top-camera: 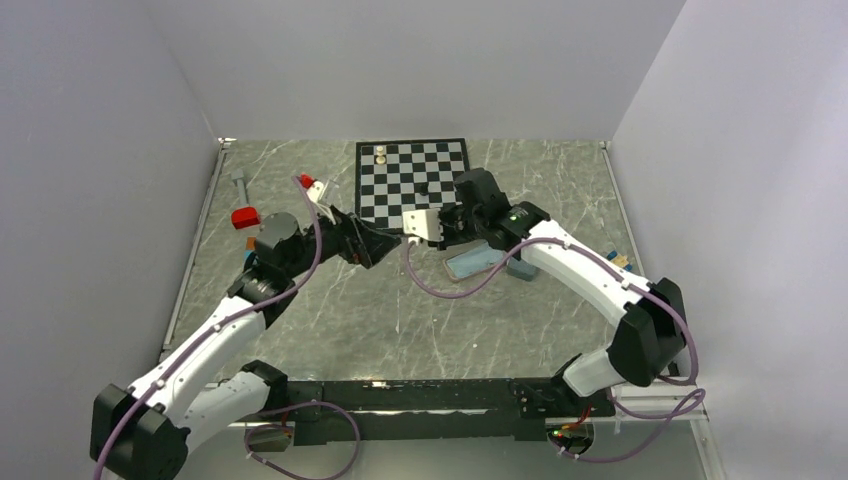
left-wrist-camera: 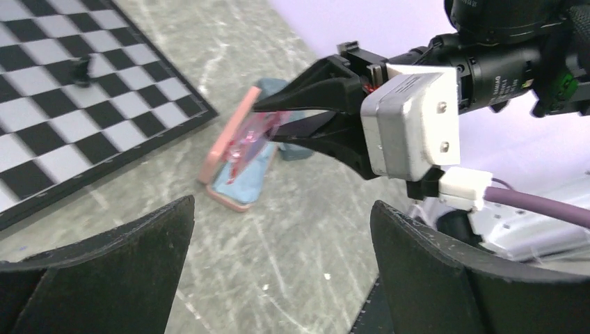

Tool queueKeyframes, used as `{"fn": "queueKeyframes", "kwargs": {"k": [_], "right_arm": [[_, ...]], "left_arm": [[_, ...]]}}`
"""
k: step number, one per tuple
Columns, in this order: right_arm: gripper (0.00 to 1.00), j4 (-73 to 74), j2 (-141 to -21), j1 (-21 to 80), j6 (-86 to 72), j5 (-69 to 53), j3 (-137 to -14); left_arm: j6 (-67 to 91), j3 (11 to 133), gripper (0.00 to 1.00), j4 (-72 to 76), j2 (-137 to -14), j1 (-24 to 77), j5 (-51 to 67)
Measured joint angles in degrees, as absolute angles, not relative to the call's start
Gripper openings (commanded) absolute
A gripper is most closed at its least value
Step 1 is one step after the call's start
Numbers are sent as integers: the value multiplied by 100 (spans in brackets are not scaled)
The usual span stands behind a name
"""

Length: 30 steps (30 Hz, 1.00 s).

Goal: Organize the sunglasses

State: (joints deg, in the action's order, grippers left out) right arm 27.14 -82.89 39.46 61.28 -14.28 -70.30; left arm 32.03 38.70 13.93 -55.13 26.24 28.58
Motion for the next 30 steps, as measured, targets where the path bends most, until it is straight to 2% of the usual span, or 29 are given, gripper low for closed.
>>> {"fn": "queueKeyframes", "kwargs": {"k": [5,12,18,30], "right_arm": [[8,3776,-8554,3544,7144,-1391,-7113],[10,4554,-8969,3210,7762,-1382,-7116],[8,4458,-9485,3094,7942,-1247,-6943],[11,4082,-10003,2812,8259,-1229,-6796]], "left_arm": [[2926,3863,99,805,-5186,2602,2027],[2814,3859,99,646,-5422,2491,1656],[2814,3859,99,569,-5791,2443,1649],[2812,3859,99,569,-5808,2429,1592]]}}
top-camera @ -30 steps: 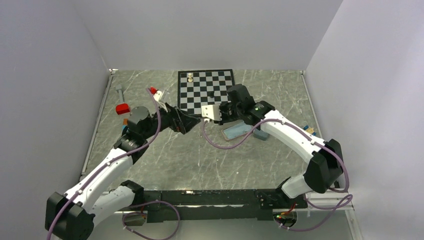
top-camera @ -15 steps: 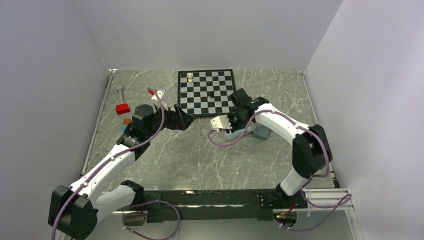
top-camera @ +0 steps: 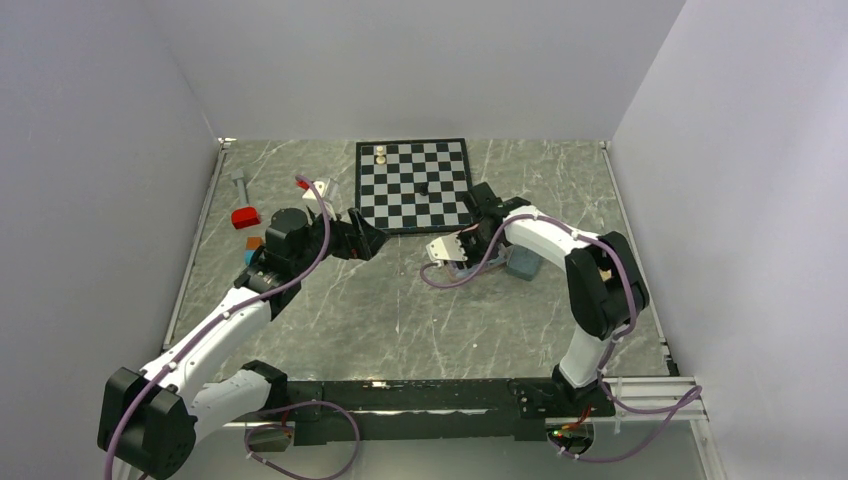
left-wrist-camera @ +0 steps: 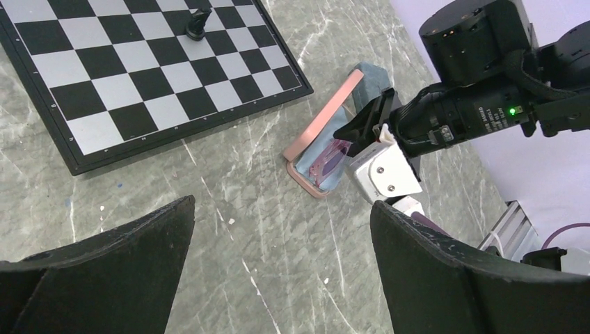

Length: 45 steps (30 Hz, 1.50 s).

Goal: Organize the sunglasses

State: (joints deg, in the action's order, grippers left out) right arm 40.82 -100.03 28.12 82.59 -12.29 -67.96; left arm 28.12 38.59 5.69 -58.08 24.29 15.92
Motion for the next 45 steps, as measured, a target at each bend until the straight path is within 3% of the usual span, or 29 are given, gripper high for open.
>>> {"fn": "queueKeyframes", "kwargs": {"k": [11,25,45], "right_arm": [[20,3887,-10217,2781,8405,-1236,-6799],[43,3894,-10418,2716,8429,-1354,-6807],[57,3785,-10294,2696,8228,-1387,-6737]], "left_arm": [[2812,3859,99,567,-5876,2429,1562],[2698,3990,99,438,-5935,2421,1505],[2615,4066,99,355,-5935,2418,1406]]}}
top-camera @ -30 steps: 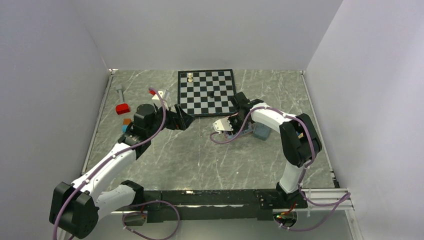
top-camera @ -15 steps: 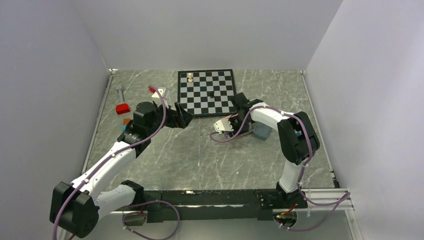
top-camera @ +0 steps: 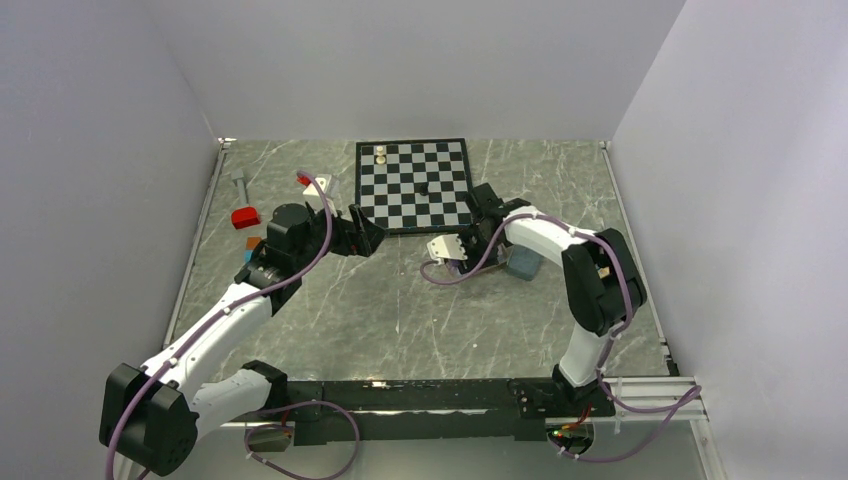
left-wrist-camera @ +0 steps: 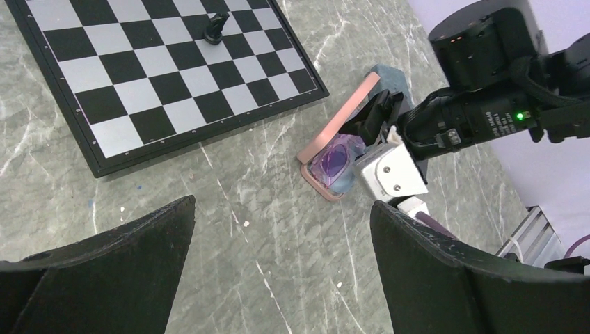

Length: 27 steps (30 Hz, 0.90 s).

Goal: Organize the sunglasses

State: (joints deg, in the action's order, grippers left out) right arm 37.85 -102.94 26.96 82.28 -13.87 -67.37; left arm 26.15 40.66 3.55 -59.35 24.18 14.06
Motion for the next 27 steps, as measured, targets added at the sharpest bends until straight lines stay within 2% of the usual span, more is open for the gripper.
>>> {"fn": "queueKeyframes", "kwargs": {"k": [17,22,27], "right_arm": [[56,3568,-8803,2668,7970,-1575,-6482],[55,3249,-8678,2432,7212,-1857,-6740],[54,2447,-8748,2239,5913,-1855,-7089]], "left_arm": [[2727,3754,99,722,-5996,2432,1450],[2792,3371,99,1017,-6410,2799,1328],[2967,3323,92,1693,-7367,3267,1468]]}}
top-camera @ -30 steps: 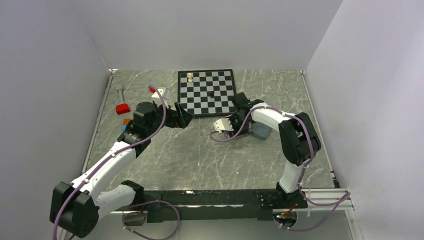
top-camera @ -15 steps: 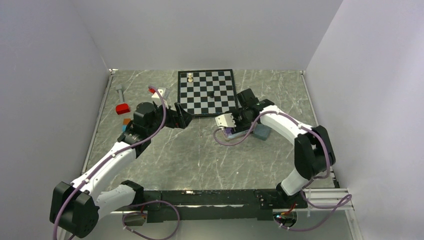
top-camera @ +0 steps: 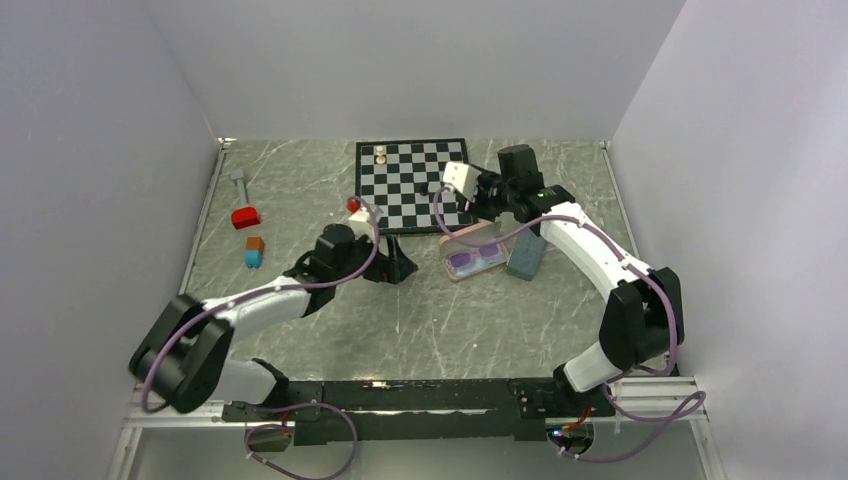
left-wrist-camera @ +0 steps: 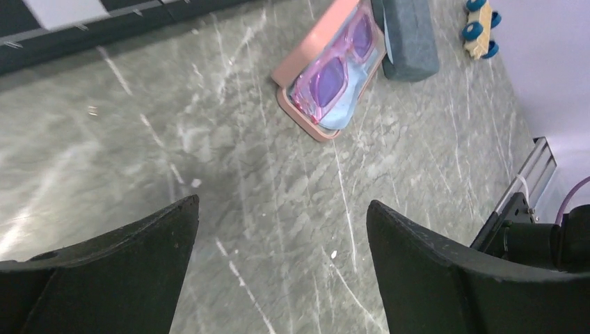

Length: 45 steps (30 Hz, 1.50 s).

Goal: Organize the sunglasses

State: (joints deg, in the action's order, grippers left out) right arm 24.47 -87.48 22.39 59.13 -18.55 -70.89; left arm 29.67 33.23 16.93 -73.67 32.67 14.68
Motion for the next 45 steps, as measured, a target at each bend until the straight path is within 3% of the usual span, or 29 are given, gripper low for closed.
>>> {"fn": "queueKeyframes", "kwargs": {"k": [9,14,19,29,45], "right_arm": [[52,1258,-9148,2211,2635,-1007,-6997],[47,1087,-9301,2211,1365,-523,-6932],[45,1068,-9520,2211,427,126,-6869],[44,1184,-9815,2224,-311,454,-6768],[42,1035,-9507,2447,-867,910,-6010]], "left_arm": [[3538,3669,81,2928,-9601,3942,1629],[3605,4064,78,3085,-9931,4204,1396],[3577,4397,65,3055,-10136,4565,945],[3514,4880,47,2453,-10492,4888,274],[3566,5328,29,2088,-10814,4943,106]]}}
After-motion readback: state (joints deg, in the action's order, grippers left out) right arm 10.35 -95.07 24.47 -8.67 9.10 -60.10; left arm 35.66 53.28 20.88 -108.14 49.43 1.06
